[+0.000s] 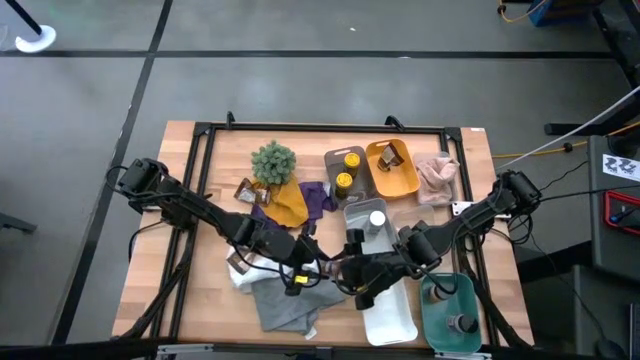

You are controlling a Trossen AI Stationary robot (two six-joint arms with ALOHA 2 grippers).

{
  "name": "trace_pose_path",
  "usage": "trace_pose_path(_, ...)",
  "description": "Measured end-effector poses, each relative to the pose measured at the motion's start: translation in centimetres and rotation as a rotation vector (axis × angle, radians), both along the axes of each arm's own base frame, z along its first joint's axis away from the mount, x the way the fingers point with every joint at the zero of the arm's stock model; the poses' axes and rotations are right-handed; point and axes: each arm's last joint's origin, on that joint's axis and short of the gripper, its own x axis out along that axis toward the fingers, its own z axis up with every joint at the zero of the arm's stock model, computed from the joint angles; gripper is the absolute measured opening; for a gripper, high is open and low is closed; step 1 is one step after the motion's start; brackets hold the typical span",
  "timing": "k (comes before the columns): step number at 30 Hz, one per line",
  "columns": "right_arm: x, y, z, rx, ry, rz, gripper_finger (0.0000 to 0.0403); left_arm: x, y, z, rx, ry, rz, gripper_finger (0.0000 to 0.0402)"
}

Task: Sort spices by type
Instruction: Put the brown seasoning bottle into the white bin

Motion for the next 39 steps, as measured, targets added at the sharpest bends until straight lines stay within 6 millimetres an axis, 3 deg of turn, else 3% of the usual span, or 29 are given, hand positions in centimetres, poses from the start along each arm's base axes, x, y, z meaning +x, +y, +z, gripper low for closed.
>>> trace_pose_path(8,-0.10,0.00,-0.03,0.008,0.017,0.018,0.0196,0.06,-0.06,0.11,0.002,-0.016,-0.007,0.0182)
trace_pose_path(24,-0.17,-0.02,-0.09,0.008,0.028,0.023,0.0220,0.16,-0.10,0.31,0.001,-0.042,-0.009,0.0182)
trace_pose_path(31,-0.16,-0.02,-0.07,0.006,0.023,0.018,0.0183,0.15,-0.09,0.32,0.001,-0.041,-0.008,0.0182)
trace_pose_path(39,-0.16,0.03,-0.07,0.025,0.027,0.024,0.0183,0.13,-0.09,0.30,-0.029,-0.031,0.004,0.0183)
